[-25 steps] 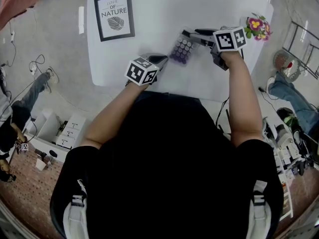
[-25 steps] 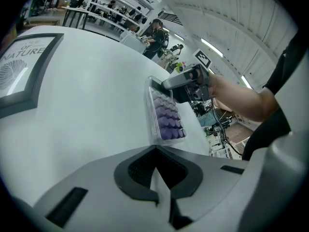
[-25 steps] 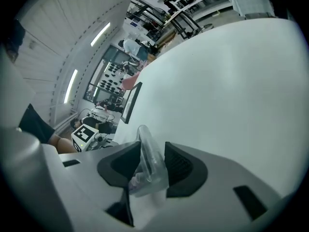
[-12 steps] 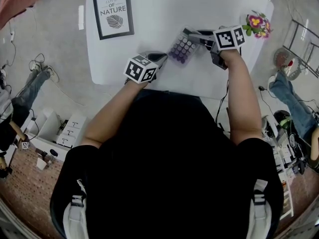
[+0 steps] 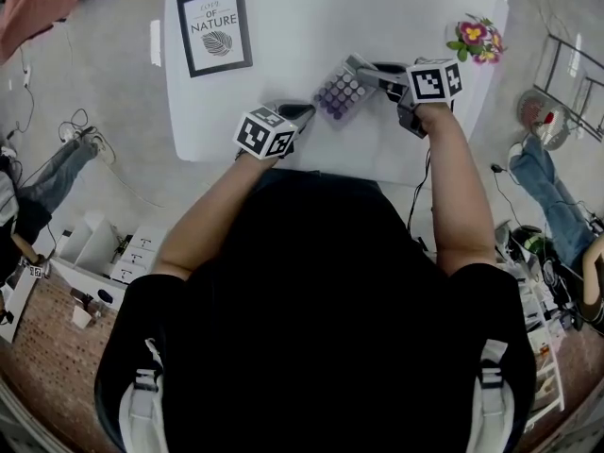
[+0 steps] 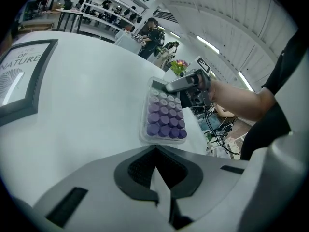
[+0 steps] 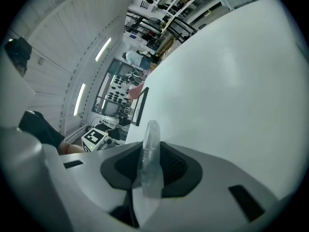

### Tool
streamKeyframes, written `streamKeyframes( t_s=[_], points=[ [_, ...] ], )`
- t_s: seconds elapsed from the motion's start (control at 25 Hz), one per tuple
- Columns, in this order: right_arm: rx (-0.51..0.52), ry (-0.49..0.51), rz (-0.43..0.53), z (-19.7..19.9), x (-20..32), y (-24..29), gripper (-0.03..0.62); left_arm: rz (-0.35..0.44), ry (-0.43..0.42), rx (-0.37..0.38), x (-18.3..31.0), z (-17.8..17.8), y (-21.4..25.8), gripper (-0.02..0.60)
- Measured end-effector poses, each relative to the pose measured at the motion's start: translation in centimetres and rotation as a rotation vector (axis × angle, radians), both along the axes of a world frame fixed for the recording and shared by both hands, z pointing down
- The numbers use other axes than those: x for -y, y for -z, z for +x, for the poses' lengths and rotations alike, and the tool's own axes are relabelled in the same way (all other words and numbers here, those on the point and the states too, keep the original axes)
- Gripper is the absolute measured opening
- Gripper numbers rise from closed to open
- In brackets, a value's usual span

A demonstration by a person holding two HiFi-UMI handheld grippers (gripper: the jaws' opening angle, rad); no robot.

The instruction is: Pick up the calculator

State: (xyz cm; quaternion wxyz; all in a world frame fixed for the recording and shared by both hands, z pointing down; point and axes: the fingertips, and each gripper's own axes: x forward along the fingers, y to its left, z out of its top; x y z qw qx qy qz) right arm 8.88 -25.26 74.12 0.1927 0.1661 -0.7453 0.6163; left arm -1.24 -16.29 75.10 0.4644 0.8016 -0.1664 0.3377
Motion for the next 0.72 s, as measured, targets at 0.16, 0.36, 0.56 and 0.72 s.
streamKeyframes(
  t_s=[0.16,0.36,0.56,0.72],
  points=[
    [-0.001,-0.030,0.036,1.0,0.1,2.0,0.107,0.028,-0.007,-0.002,-0.1,0.5,1.4,0.017],
    [0.006,-0.062,0.073,1.1,0.5,3.4,0.107,0.050,-0.017,-0.006,-0.4,0.0,1.6,0.017],
    [0.012,-0.081,0.109,0.8,0.9,5.1,0.107,0.078,-0.016,-0.001,-0.4,-1.1,2.2,0.017],
    [0.019,-0.097,0.134,0.4,1.3,6.7,0.107,0.120,-0.015,0.009,-0.1,-2.5,3.1,0.017]
  ],
)
